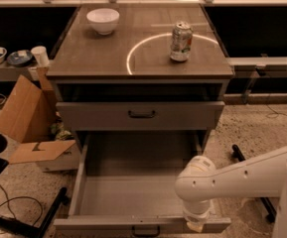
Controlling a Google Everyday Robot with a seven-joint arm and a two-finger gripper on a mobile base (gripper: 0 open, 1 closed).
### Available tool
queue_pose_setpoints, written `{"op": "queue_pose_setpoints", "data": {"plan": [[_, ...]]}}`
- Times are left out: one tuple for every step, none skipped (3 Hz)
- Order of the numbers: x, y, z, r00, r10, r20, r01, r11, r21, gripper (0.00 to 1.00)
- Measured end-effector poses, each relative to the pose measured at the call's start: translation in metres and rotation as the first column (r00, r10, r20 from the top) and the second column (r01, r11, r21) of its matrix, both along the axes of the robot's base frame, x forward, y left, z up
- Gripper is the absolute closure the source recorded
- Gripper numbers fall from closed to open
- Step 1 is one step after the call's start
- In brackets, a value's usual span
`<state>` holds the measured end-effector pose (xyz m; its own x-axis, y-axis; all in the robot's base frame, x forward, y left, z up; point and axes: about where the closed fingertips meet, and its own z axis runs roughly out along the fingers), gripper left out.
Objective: Open middle drawer
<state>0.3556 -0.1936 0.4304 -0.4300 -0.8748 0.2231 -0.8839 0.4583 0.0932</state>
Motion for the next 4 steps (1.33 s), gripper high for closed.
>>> {"op": "queue_pose_setpoints", "data": {"plan": [[-0.0076,0.0048,0.0041,0.9990,-0.043,0.013,0.043,0.999,0.026,1.00],[-0.0047,0.0039,0.0041,0.9990,-0.044,0.013,0.043,0.999,0.026,1.00],[-0.0086,0.0070,0.0069,0.9969,-0.075,0.021,0.074,0.996,0.045,1.00],[-0.0095,0.0088,0.0091,0.9944,-0.102,0.027,0.100,0.993,0.060,1.00]]}}
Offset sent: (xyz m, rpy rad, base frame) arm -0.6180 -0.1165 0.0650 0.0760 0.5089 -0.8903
